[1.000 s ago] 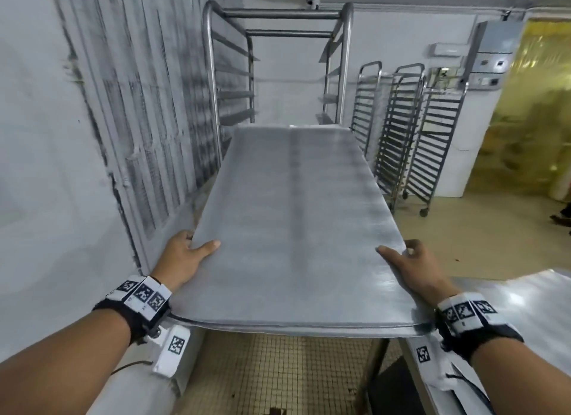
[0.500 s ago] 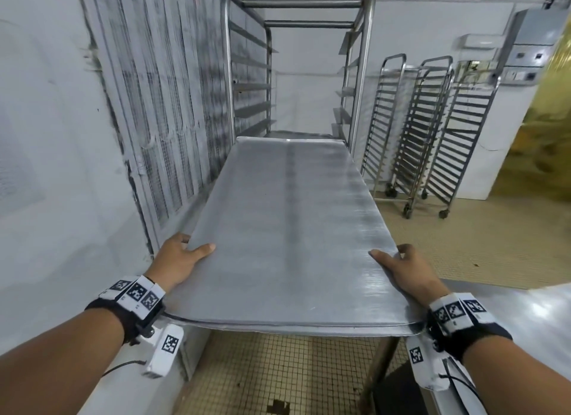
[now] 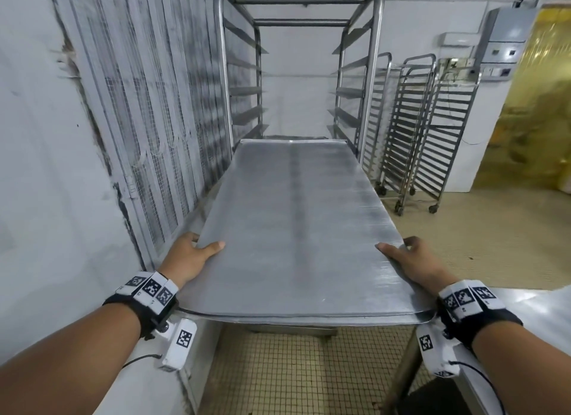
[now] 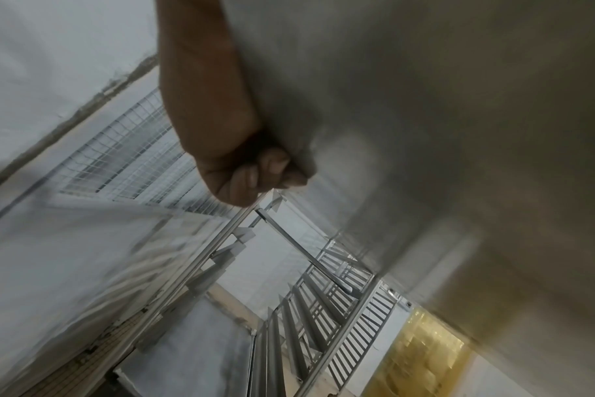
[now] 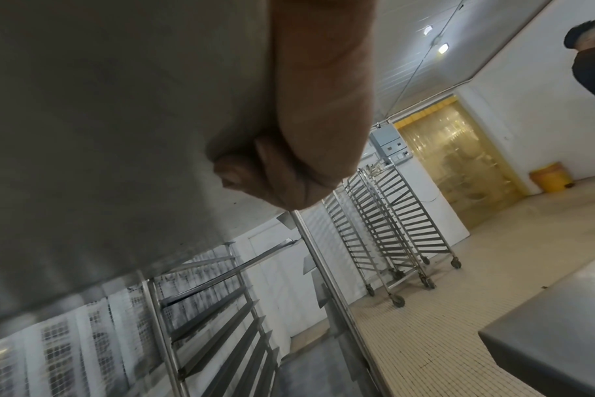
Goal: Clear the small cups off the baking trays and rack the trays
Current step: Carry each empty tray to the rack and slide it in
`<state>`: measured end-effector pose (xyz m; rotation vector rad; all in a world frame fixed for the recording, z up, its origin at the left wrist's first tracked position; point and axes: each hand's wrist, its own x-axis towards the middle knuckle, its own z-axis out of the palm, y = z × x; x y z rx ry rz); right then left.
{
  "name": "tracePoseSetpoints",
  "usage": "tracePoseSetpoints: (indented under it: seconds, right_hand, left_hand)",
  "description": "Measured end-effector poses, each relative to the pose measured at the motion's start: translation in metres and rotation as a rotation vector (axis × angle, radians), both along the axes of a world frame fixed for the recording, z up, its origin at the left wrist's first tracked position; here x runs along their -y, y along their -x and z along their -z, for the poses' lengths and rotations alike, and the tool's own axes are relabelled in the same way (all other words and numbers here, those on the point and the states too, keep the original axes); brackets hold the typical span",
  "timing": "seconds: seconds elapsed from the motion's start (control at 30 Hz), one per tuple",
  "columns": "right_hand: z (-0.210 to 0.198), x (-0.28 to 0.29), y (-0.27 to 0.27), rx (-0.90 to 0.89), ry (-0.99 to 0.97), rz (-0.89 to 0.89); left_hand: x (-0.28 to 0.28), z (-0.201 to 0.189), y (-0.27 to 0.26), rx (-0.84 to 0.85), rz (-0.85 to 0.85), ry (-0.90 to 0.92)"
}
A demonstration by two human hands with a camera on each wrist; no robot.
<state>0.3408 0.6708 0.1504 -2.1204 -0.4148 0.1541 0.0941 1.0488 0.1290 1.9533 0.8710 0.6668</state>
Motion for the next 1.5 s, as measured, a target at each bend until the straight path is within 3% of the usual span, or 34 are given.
tracePoseSetpoints:
  seconds: [0.37,0.63,0.93,1.2,1.37,1.5]
  right_hand:
    - [0.015,-0.052,-0.045,-0.045,-0.080,0.119]
    - [0.012,-0.091,-0.089,0.022,-0.001,0.130]
    - [0.008,-0.142,-0.180,0.016,-0.016,0.120]
    - [-0.018,-0.183,-0.246,-0.035,-0.112,0.074]
    - [-0.041,-0.199,-0.276,-0.027,-0.018,0.038]
    - [-0.062,-0.209,-0.289,-0.044,0.037,0.004]
  left_hand:
    - [-0.068,0.003,-0.051,0.004,0.106,0.099]
    - [-0.098,0.001,-0.104,0.092,0.148,0.105]
    - [-0.141,-0.004,-0.193,0.095,0.101,0.032]
    - [-0.199,-0.026,-0.259,0.000,0.092,-0.010]
    - [-0.219,-0.053,-0.288,-0.117,0.166,-0.039]
    - [-0.225,-0.072,-0.299,-0.148,0.129,-0.055]
